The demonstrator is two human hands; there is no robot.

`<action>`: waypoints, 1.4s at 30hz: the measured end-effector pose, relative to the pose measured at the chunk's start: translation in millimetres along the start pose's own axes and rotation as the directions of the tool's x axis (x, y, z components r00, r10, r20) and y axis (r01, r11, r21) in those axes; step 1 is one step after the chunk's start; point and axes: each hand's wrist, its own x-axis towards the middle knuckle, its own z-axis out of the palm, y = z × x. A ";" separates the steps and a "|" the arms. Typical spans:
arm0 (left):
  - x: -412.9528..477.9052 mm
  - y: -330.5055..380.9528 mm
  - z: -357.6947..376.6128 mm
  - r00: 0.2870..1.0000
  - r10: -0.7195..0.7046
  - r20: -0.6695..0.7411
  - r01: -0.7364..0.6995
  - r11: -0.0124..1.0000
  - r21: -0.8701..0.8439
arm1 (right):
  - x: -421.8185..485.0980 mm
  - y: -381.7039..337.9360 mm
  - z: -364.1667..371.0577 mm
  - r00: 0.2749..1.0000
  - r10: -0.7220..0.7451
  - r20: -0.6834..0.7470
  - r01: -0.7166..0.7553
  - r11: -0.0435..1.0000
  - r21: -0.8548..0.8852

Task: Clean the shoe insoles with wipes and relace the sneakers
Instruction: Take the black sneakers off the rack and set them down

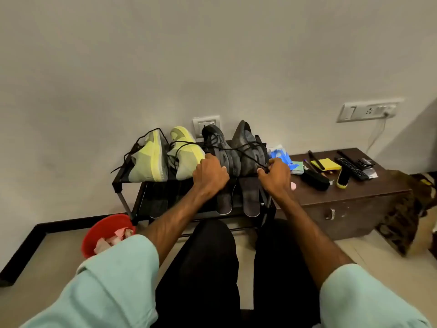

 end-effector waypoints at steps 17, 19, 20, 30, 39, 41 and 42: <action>44.5 -12.9 10.0 0.852 -0.225 0.473 0.452 0.773 -0.446 | 59.6 27.6 9.3 0.930 0.215 0.300 -0.305 0.904 0.299; 40.4 -8.8 8.1 0.825 -0.203 0.528 0.519 0.643 -0.563 | 65.1 26.2 5.2 0.883 0.241 0.402 -0.382 0.866 0.321; 40.9 -8.6 8.7 0.827 -0.204 0.523 0.528 0.602 -0.599 | 67.8 25.2 3.8 0.860 0.253 0.444 -0.418 0.847 0.327; 58.4 -8.9 15.3 0.883 -0.237 0.404 0.456 0.636 -0.623 | 85.1 7.7 -0.4 0.754 0.299 0.584 -0.569 0.742 0.354; 51.3 1.6 25.7 0.871 -0.299 0.390 0.488 0.430 -0.760 | 84.7 11.5 -8.6 0.717 0.281 0.638 -0.625 0.664 0.410; 49.4 -0.1 25.2 0.881 -0.300 0.365 0.466 0.430 -0.773 | 79.7 8.3 -12.4 0.758 0.275 0.591 -0.581 0.697 0.421; 48.0 -1.7 24.7 0.887 -0.296 0.354 0.455 0.437 -0.776 | 77.2 6.1 -15.3 0.784 0.272 0.557 -0.543 0.736 0.404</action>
